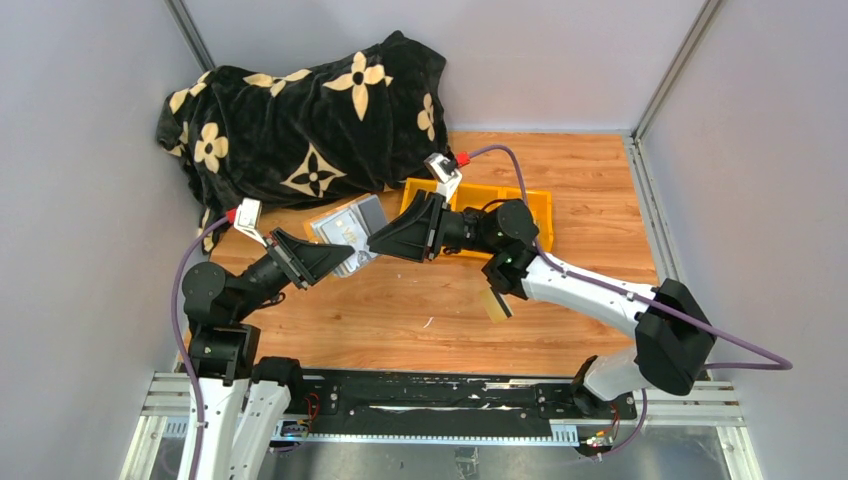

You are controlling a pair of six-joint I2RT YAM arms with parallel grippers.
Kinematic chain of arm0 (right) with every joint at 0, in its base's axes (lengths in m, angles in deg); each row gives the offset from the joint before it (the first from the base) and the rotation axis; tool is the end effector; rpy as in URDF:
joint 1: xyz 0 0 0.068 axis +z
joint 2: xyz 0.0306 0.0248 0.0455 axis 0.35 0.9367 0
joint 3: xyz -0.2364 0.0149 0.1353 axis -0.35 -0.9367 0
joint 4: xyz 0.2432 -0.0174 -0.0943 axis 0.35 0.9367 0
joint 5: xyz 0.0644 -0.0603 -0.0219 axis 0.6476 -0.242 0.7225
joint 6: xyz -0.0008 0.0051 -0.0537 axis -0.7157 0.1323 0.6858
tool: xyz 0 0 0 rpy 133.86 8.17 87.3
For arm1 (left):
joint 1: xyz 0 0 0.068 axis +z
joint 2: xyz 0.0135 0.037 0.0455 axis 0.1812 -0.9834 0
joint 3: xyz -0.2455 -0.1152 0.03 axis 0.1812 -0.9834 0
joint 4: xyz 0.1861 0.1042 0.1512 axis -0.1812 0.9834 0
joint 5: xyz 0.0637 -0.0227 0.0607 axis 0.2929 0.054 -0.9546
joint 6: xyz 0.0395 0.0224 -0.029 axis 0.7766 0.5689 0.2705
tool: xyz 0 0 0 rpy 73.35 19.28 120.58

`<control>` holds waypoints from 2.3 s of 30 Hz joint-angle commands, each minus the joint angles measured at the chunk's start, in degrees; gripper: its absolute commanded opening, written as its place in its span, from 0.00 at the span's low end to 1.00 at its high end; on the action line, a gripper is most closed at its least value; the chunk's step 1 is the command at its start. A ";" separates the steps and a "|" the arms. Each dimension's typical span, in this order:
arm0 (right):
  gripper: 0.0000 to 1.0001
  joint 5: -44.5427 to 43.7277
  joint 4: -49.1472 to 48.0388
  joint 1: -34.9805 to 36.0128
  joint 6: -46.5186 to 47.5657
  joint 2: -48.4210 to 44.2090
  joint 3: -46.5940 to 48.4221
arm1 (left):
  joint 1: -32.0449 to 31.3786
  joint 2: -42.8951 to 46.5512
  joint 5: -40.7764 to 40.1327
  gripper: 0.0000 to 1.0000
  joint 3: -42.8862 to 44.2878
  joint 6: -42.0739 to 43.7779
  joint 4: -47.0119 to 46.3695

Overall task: Take the credit cards out of the card holder
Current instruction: Remove the credit card from the card holder.

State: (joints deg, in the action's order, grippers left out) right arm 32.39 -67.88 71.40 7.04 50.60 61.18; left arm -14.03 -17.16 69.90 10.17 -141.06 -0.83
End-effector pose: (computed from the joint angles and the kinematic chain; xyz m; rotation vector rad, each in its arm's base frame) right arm 0.1786 0.2559 0.3825 -0.6485 1.2401 2.0846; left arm 0.0924 -0.0311 0.3643 -0.0907 1.6153 -1.4728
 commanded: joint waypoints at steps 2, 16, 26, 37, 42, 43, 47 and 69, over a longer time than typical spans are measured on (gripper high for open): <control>0.44 0.26 6.52 1.87 7.07 0.11 0.06 | 0.08 -0.14 -2.24 0.00 2.27 0.62 0.03; 0.56 2.19 14.69 -2.84 8.99 -4.69 3.85 | 0.08 -0.62 1.08 0.00 3.66 -1.00 -2.83; 0.45 4.01 4.47 -0.44 1.24 2.08 5.26 | 0.08 -0.50 0.83 0.00 4.06 -0.68 -2.37; 0.33 0.22 0.90 1.97 0.44 4.88 5.70 | 0.04 -0.40 -1.90 0.00 2.95 0.58 -0.82; 0.13 -3.97 2.85 2.61 2.00 6.02 5.88 | 0.07 -0.18 -2.16 0.04 2.43 0.48 -0.89; 0.08 -4.29 2.81 2.61 1.96 6.13 5.84 | 0.03 -0.14 -2.08 0.07 2.43 0.34 -0.87; 0.00 -3.28 0.82 1.72 -0.20 6.47 5.72 | 0.08 0.08 -0.67 0.12 2.60 -0.11 -1.29; 0.00 3.85 -7.63 -4.16 -7.18 3.90 2.43 | 0.08 0.13 4.56 0.26 2.61 -3.23 -4.53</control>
State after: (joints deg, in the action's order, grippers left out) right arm 34.29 -75.62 68.96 -2.57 57.99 63.43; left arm -13.64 -17.46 71.91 12.16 -143.62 -2.93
